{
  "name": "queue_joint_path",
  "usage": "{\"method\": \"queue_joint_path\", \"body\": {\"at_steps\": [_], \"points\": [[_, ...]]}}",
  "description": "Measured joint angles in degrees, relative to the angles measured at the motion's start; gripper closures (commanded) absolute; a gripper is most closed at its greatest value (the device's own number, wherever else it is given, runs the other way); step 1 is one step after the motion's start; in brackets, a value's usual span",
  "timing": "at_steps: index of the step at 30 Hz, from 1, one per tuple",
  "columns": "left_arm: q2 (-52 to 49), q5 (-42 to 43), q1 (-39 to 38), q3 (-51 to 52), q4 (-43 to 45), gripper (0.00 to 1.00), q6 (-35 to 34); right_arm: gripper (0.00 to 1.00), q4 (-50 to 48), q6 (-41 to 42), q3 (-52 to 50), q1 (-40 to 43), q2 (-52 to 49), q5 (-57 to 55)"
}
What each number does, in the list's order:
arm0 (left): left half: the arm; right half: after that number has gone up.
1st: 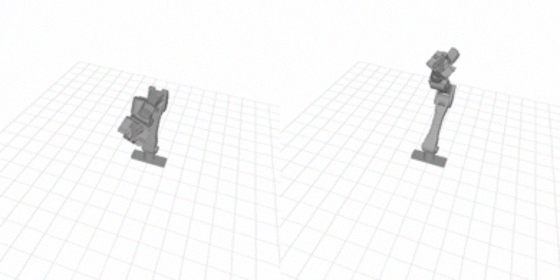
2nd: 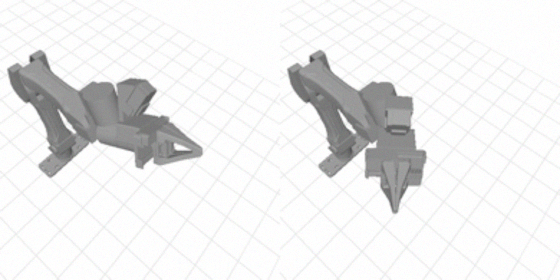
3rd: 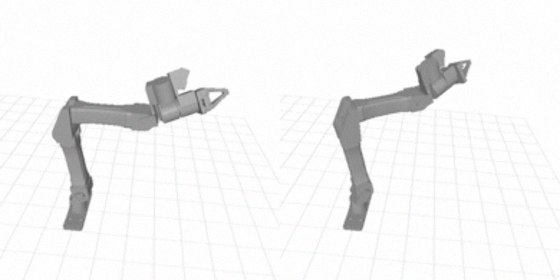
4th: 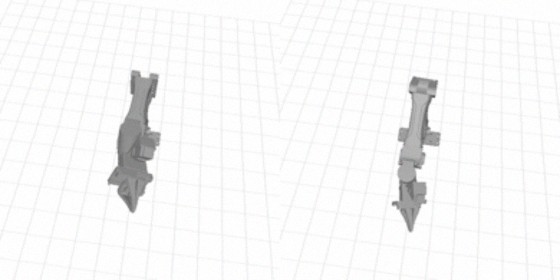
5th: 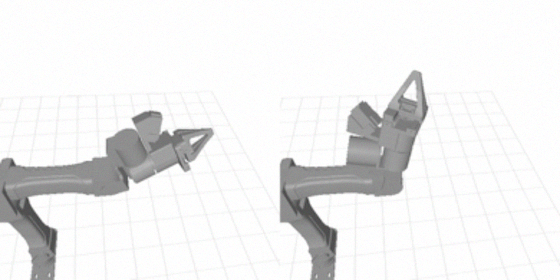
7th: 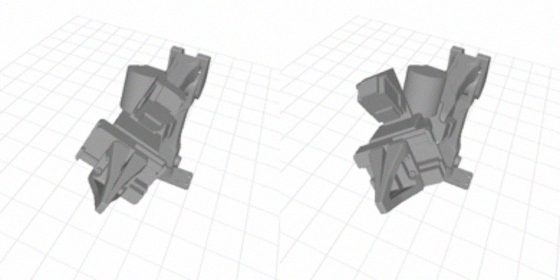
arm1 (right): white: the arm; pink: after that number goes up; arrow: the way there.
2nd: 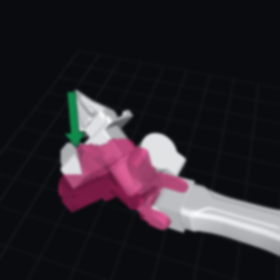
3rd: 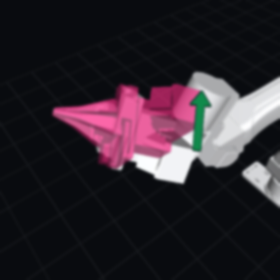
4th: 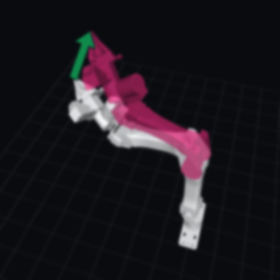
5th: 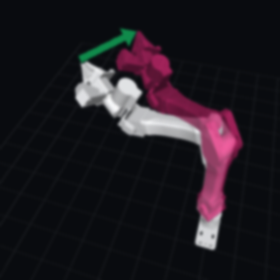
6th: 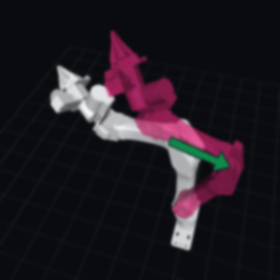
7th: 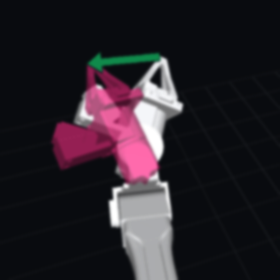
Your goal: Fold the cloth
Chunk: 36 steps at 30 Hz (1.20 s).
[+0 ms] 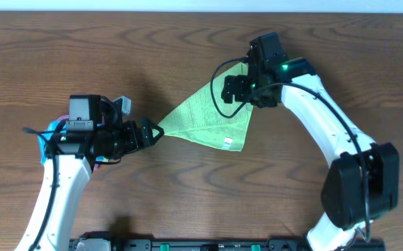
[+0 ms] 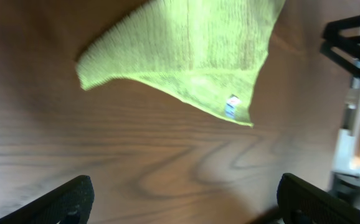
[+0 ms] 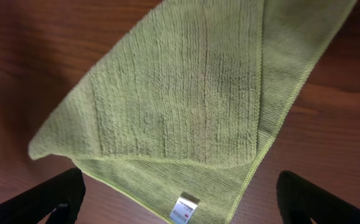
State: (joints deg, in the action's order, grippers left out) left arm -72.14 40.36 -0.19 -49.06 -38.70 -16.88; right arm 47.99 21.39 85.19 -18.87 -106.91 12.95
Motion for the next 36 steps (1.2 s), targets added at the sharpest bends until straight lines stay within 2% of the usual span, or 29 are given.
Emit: {"method": "queue_joint_path", "body": {"at_steps": [13, 36], "points": [[-0.94, 3.23, -1.29, 0.00, -1.77, 0.04, -2.38, 0.03, -2.86, -2.62, -0.22, 0.02, -10.54, 0.11], [-0.94, 3.21, -2.19, 0.00, -2.91, 0.05, -2.34, 0.07, -5.38, -2.84, -0.26, 1.03, -11.21, -2.27]]}}
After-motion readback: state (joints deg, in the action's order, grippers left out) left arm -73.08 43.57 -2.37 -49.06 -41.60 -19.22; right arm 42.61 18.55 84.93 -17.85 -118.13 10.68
